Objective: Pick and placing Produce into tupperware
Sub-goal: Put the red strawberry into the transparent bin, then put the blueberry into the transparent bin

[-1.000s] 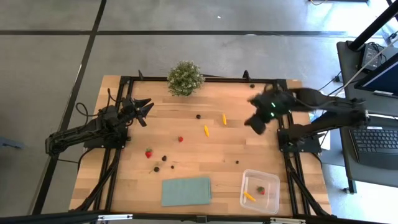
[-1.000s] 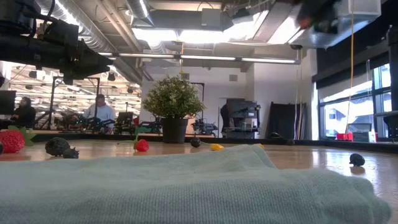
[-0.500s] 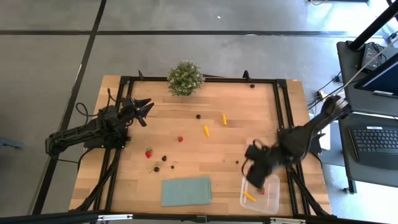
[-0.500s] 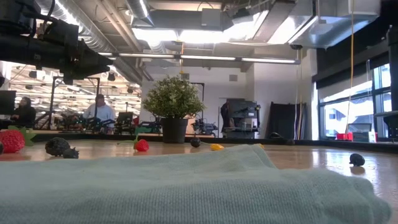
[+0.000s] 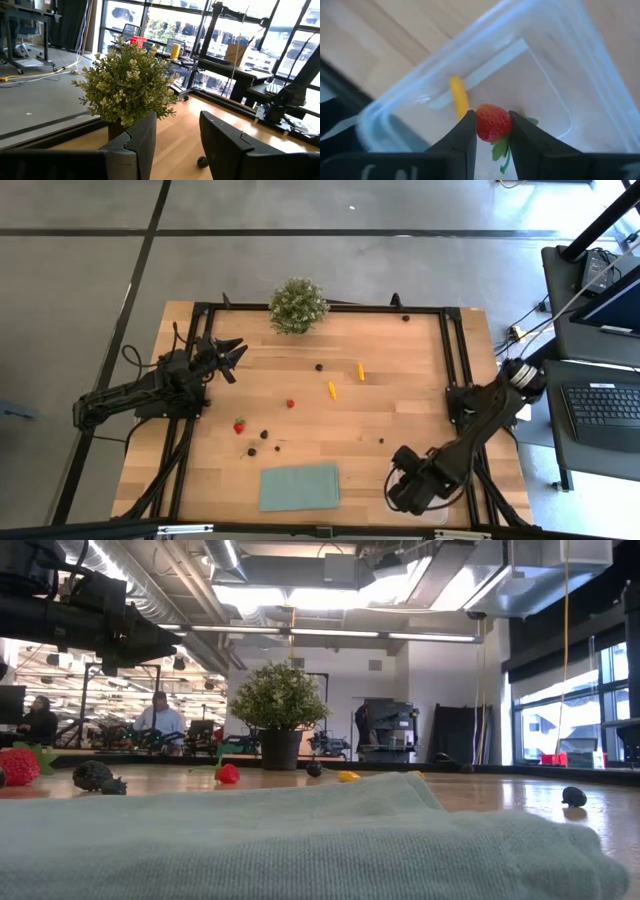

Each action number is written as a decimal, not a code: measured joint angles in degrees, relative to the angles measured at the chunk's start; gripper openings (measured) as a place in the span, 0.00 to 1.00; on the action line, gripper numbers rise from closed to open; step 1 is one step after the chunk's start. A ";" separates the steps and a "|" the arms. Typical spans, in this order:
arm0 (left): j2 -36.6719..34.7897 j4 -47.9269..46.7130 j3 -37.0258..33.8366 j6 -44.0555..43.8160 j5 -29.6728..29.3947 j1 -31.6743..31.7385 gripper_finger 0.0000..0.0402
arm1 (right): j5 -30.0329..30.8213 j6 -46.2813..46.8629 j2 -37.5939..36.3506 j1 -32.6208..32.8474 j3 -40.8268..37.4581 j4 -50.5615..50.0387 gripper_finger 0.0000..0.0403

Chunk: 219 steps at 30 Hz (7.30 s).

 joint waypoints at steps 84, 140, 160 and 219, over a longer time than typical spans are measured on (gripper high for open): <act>0.01 -0.01 0.00 -0.17 0.00 -0.01 0.36 | 19.72 -73.76 -55.47 -26.16 -57.54 46.94 0.60; 0.02 0.00 0.00 -0.17 0.00 -0.01 0.36 | 8.86 -83.92 -55.42 -26.53 -67.40 65.80 0.61; 0.00 0.02 -0.01 -0.01 -0.42 0.00 0.36 | 7.21 -87.00 -33.51 -26.51 -63.67 79.64 0.61; 0.01 0.00 -0.01 0.03 -0.44 -0.01 0.36 | -0.14 -94.51 -11.63 -26.51 -59.91 93.04 0.61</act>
